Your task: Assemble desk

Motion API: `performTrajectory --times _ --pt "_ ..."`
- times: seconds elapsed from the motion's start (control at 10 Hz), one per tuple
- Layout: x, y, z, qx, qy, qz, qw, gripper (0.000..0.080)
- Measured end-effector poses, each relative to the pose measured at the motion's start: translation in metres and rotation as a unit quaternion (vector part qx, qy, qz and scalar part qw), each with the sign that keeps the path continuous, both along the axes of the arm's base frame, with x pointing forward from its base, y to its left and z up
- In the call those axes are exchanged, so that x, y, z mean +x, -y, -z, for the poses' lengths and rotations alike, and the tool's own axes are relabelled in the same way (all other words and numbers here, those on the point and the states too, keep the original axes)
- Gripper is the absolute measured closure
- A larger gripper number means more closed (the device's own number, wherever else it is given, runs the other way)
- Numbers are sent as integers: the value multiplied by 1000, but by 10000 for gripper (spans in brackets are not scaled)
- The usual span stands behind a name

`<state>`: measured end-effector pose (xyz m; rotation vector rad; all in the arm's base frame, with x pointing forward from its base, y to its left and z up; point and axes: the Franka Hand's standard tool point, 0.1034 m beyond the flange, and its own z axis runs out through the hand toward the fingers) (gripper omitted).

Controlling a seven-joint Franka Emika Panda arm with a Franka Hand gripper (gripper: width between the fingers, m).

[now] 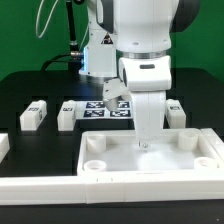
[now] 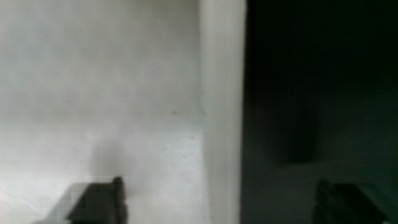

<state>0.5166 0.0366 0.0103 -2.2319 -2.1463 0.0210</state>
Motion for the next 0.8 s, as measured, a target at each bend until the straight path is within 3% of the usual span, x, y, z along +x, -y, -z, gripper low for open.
performTrajectory --times 0.1,0.2,0.8 --pt "0 0 0 0 0 0 1000 194" --pt "0 0 0 0 0 0 1000 161" --pt "0 0 0 0 0 3 1000 151"
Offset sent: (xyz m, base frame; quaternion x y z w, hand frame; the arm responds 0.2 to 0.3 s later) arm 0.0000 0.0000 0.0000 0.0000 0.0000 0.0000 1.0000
